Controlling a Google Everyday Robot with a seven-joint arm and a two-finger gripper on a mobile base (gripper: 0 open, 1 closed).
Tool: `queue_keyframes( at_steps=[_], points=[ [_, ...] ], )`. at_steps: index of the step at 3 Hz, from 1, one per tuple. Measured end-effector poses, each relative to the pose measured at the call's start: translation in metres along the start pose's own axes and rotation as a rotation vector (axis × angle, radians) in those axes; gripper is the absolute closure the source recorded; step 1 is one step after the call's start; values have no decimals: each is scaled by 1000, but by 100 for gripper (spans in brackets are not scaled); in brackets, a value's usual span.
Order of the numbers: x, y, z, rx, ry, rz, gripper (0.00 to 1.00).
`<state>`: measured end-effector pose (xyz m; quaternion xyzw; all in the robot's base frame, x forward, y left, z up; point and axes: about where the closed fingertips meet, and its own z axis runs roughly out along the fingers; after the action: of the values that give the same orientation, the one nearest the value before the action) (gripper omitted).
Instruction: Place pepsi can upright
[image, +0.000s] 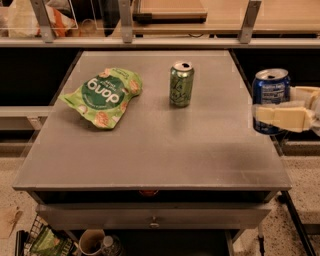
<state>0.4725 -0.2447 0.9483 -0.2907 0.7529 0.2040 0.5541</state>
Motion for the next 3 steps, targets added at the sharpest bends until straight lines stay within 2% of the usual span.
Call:
queue_keyframes(
  at_steps=[2, 3],
  points=[
    [19, 21, 13, -80, -53, 14, 100],
    [19, 21, 13, -80, -53, 14, 100]
  ],
)
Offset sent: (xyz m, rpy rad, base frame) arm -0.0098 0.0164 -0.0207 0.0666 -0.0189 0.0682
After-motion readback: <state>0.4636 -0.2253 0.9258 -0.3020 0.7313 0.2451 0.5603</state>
